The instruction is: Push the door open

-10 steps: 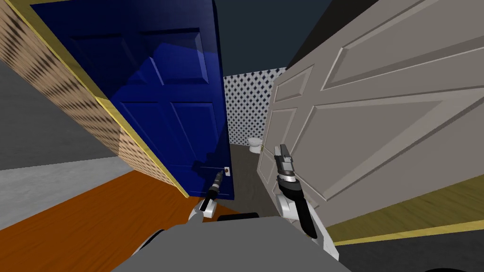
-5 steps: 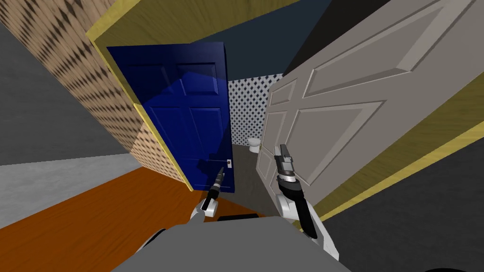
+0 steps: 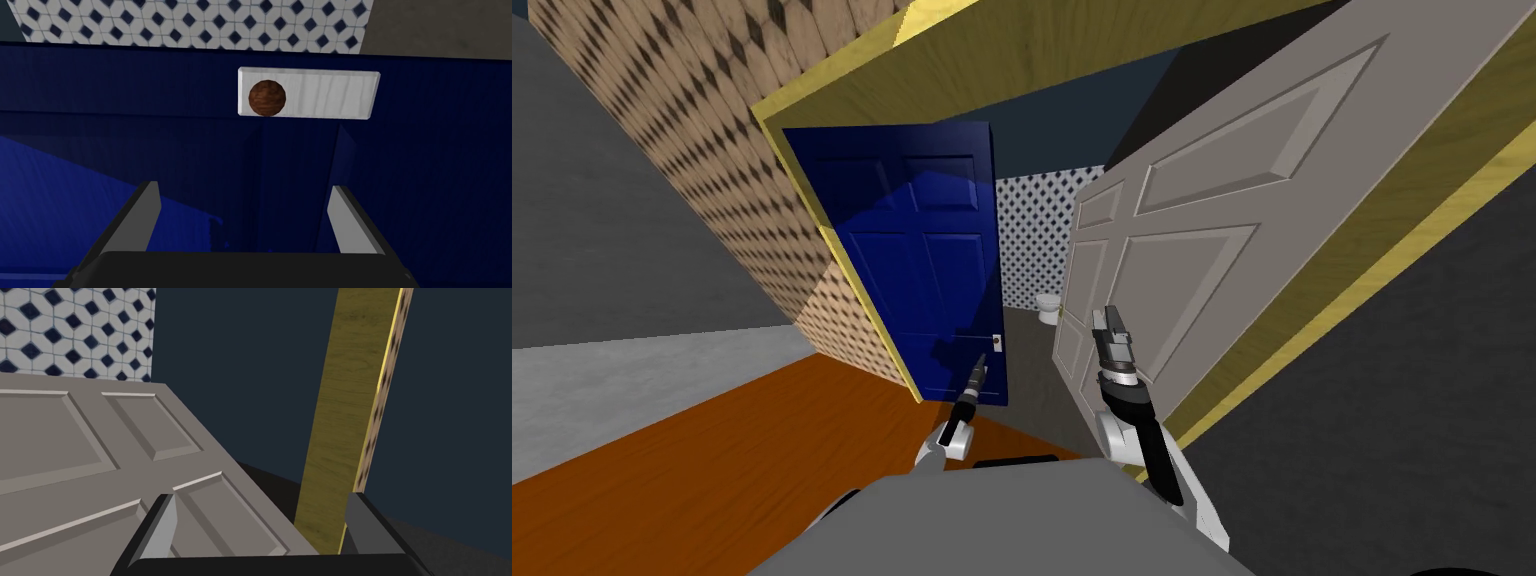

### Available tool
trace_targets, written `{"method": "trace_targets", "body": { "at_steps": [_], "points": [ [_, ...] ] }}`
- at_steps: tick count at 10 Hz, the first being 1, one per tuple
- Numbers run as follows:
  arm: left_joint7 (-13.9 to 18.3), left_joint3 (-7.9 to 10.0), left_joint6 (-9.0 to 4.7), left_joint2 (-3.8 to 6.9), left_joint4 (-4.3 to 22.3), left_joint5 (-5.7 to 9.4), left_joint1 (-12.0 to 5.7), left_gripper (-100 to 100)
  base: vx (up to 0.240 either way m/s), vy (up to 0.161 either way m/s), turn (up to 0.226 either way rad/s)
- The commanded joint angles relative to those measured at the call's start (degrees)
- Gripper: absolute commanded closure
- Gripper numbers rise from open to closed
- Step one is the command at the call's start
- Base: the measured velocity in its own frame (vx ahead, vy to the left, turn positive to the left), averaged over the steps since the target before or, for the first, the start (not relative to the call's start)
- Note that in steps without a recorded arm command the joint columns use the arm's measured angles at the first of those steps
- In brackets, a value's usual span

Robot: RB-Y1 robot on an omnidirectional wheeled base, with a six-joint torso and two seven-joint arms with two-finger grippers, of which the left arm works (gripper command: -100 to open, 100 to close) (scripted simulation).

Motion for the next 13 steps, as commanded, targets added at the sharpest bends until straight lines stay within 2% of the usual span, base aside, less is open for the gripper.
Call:
{"method": "trace_targets", "body": {
  "at_steps": [1,4,8,9,10,13],
  "points": [
    [-0.1,0.18,-0.5,0.21,0.7,0.11,-0.32,-100,0.218,-0.041,-0.021],
    [-0.3,0.48,-0.94,0.33,0.8,0.28,-0.18,-100,0.217,-0.029,-0.025],
    [-0.6,0.83,-1.45,-0.31,1.0,0.47,-0.03,-100,0.18,-0.021,-0.025],
    [-0.6,0.77,-1.33,-0.18,0.8,0.44,0.02,-100,0.068,-0.01,0.01],
    [-0.6,0.77,-1.33,-0.18,0.8,0.44,0.02,100,-0.016,-0.001,-0.005],
    [-0.6,0.77,-1.33,-0.18,0.8,0.44,0.02,100,-0.016,0.003,-0.005]
  ]
}}
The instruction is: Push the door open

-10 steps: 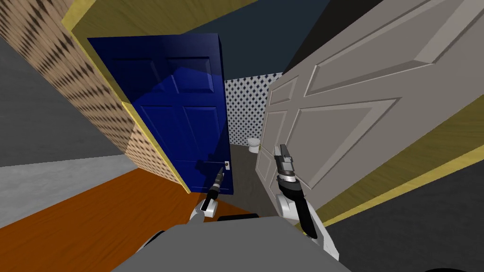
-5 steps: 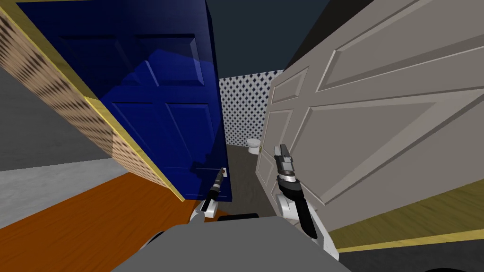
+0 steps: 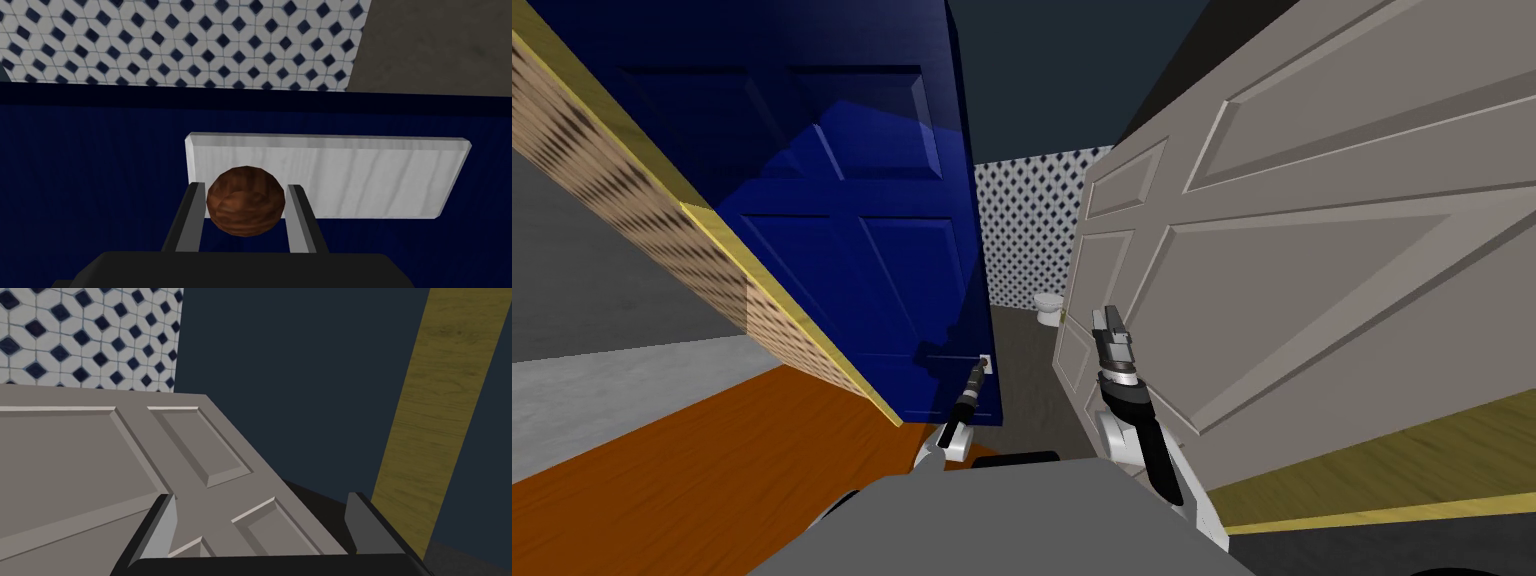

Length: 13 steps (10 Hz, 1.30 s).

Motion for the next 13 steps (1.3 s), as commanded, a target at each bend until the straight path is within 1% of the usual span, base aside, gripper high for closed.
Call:
{"method": "trace_targets", "body": {
  "at_steps": [1,2,3,5,6,7,8,9,10,11,12,13],
  "points": [
    [0.0,0.02,-0.11,0.01,-0.1,0.02,-0.01,100,0.0,0.0,0.0],
    [0.0,0.02,-0.11,0.01,-0.1,0.02,-0.01,100,0.0,0.0,0.0],
    [-0.7,0.8,-0.04,0.56,0.1,0.44,-0.01,100,0.094,-0.025,0.029],
    [-0.8,0.98,-0.05,0.66,0.1,0.54,-0.02,100,0.119,-0.021,0.028],
    [-1.6,1.8,-0.11,1.07,0.1,1.0,-0.09,100,0.147,0.005,0.08],
    [-1.6,1.8,-0.11,1.07,2.5,1.0,-0.09,100,0.147,-0.008,-0.002],
    [-1.6,1.8,-0.11,1.07,3.0,1.0,-0.09,100,0.083,-0.003,-0.013],
    [-1.6,1.8,-0.11,1.07,1.9,1.0,-0.09,100,0.026,-0.003,-0.009],
    [-2.4,2.82,-0.18,1.44,0.1,1.56,-0.17,100,0.096,-0.005,0.107],
    [-2.7,3.11,-0.2,1.51,0.1,1.72,-0.19,100,0.166,-0.009,0.14],
    [-2.2,2.45,0.25,0.92,0.5,1.47,-0.11,-100,-0.076,-0.028,0.079],
    [-2.2,2.46,0.3,0.87,0.5,1.51,-0.14,-100,-0.218,-0.017,0.021]
  ]
}}
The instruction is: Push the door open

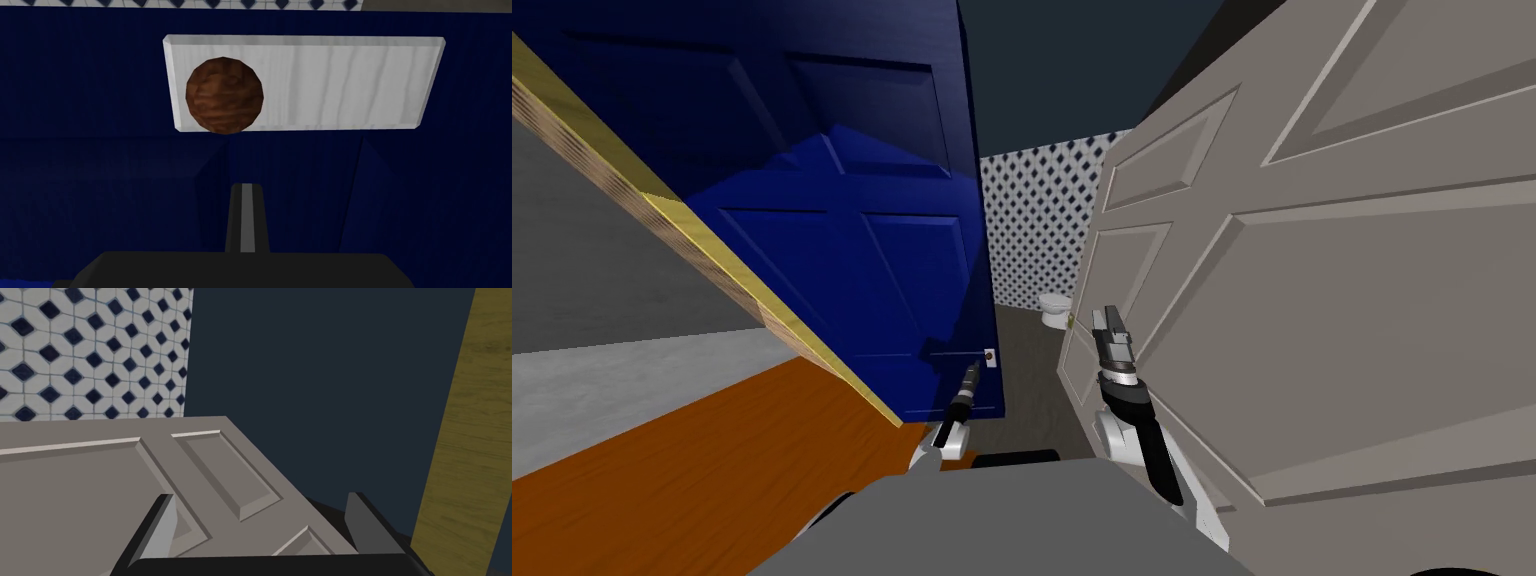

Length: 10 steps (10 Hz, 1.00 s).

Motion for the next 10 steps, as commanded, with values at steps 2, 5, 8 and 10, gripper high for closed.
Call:
{"method": "trace_targets", "body": {
  "at_steps": [2,5,8,10],
  "points": [
    [0.2,0.0,0.3,-0.39,-0.1,0.16,-0.18,-100,-0.203,-0.067,0.033],
    [0.4,0.04,0.66,-1.46,-0.4,0.39,-0.36,-100,-0.215,-0.059,0.038],
    [0.2,0.11,0.98,-1.07,-1.5,0.44,0.36,-100,-0.067,-0.044,0.0],
    [0.2,0.22,0.77,-0.78,-1.4,0.51,0.43,-100,0.183,-0.002,-0.016]
  ]
}}
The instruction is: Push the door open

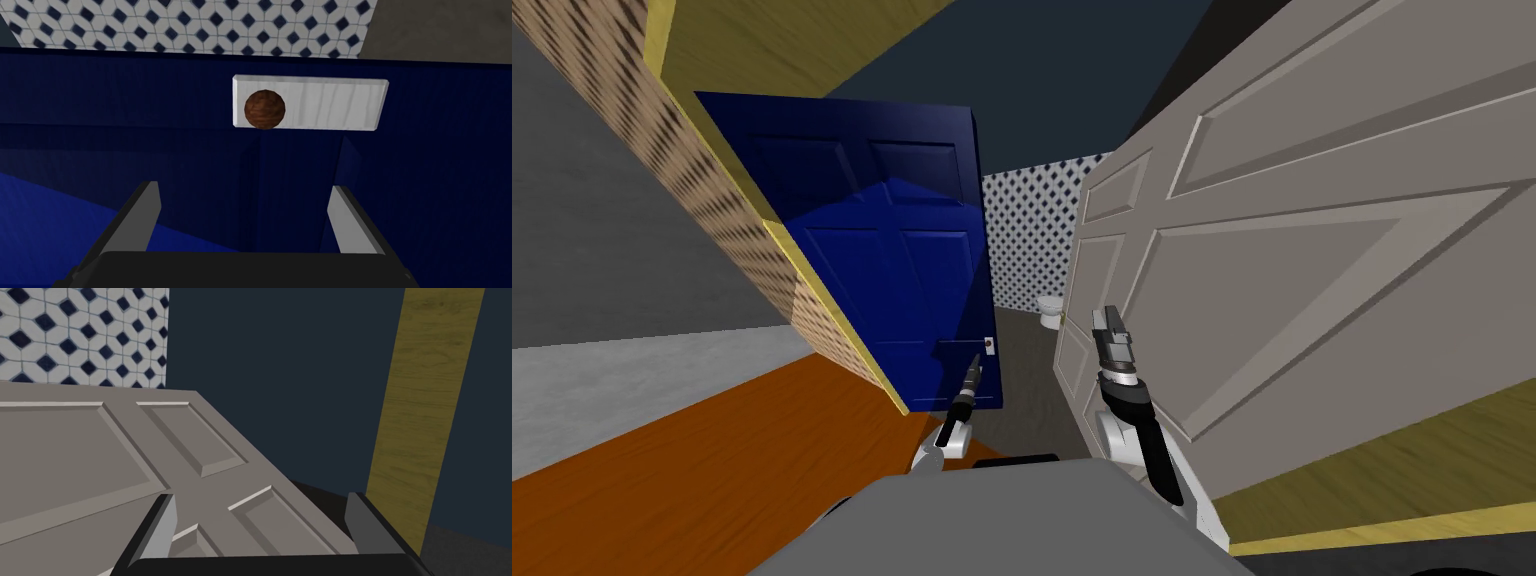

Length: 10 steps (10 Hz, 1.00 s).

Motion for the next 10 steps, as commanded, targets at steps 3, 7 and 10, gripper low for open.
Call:
{"method": "trace_targets", "body": {
  "at_steps": [3,7,10],
  "points": [
    [-0.2,0.36,-0.87,0.26,0.8,0.23,-0.24,-100,0.196,0.004,-0.028],
    [-0.3,0.69,-1.48,-0.56,1.0,0.45,-0.04,-100,0.203,-0.009,-0.025],
    [-0.3,0.63,-1.31,-0.42,0.9,0.4,0.01,100,0.012,0.0,-0.002]
  ]
}}
